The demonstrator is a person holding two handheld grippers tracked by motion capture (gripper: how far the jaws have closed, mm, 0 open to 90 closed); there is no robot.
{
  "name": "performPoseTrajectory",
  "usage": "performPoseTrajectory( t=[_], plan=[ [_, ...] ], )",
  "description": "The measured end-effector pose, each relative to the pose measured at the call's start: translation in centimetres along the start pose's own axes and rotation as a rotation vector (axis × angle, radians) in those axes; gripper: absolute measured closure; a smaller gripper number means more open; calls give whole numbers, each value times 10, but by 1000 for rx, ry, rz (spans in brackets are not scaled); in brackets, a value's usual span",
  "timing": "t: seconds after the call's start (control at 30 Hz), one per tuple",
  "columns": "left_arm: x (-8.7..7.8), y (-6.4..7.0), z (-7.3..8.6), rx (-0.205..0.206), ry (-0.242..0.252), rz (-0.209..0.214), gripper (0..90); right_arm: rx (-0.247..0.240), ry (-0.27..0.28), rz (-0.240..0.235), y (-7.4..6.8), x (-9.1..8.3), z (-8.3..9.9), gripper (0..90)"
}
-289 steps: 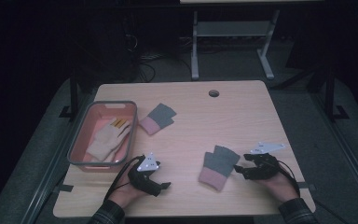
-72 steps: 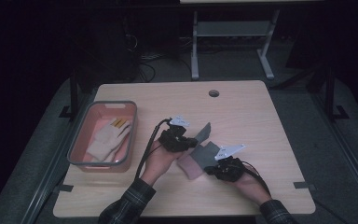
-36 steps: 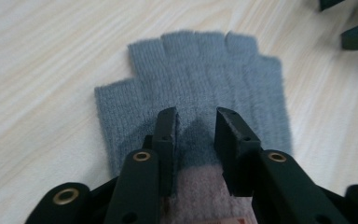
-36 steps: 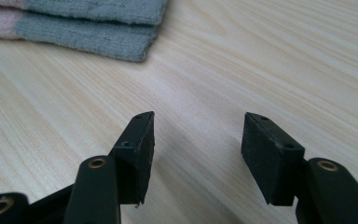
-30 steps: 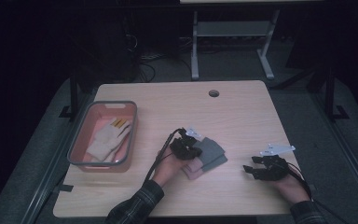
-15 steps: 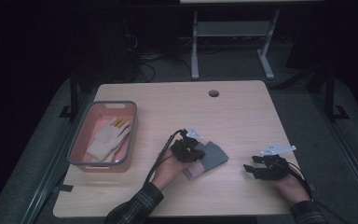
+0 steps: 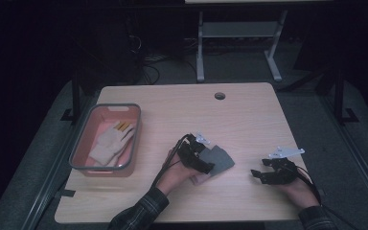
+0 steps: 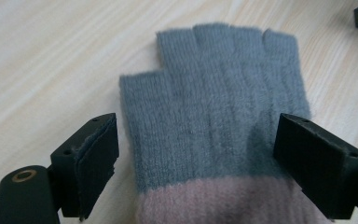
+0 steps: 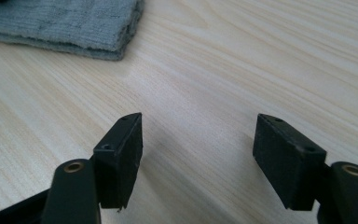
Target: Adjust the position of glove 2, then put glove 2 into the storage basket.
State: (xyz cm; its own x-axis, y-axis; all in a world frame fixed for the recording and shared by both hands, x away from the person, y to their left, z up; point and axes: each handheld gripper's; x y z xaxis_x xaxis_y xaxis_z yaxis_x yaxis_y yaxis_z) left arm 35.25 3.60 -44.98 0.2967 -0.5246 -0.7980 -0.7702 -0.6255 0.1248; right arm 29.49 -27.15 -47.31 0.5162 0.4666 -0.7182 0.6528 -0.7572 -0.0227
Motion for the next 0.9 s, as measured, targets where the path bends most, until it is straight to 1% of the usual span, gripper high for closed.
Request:
performPoseTrajectory(
  t=[0.07, 0.23, 0.27, 0.33, 0.37, 0.4, 0.47, 0.5, 0.53, 0.57, 0.7, 0.73, 0.8, 0.87, 0.9],
  plan=[
    [3, -2, 1, 0, -9, 2, 134, -4, -1, 3, 0, 0, 0, 322],
    [9, -9, 5, -35, -18, 47, 134, -3, 5, 4, -1, 0, 1, 317],
    [9, -10, 6, -37, -7, 49, 131, -5, 4, 5, -1, 0, 1, 317],
    [9, -9, 6, -29, -9, 49, 139, -8, 1, 5, -1, 0, 1, 317],
    [8, -8, 6, -24, -9, 57, 163, -8, 3, 7, -1, 0, 1, 316],
    [7, -8, 6, -19, -7, 54, 200, -9, 3, 8, -1, 0, 1, 317],
    [7, -7, 6, -15, -9, 52, 240, -11, 5, 8, -1, 0, 1, 316],
    [6, -8, 6, -14, -12, 65, 280, -11, 5, 8, -1, 0, 1, 317],
    [5, -8, 6, -15, -15, 81, 343, -13, 7, 9, -1, 0, 2, 316],
    [4, -8, 6, -11, -17, 88, 384, -14, 9, 10, -1, 0, 2, 315],
    [3, -11, 6, -22, -25, 145, 563, -23, 20, 18, -2, 1, 3, 291],
    [3, -11, 7, -29, -16, 154, 612, -23, 21, 21, -3, 2, 3, 281],
    [1, -10, 6, -18, -15, 153, 659, -35, 29, 29, -4, 3, 4, 265],
    [0, -10, 6, -19, -13, 153, 682, -33, 35, 28, -5, 4, 5, 239],
    [-1, -10, 6, -26, -10, 161, 688, -34, 37, 29, -5, 4, 6, 220]
  ],
)
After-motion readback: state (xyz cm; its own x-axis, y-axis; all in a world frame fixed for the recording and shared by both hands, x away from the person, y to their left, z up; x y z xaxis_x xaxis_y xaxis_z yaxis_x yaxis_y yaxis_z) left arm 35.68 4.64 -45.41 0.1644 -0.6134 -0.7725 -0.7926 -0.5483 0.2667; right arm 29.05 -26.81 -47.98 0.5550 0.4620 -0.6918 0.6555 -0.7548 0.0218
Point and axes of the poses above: each handheld gripper's, and its own axes: x roughly forward along the jaws, z roughly out of its underside, y roughly to its right, and after that the axes turned 5 degrees about -x, right-handed
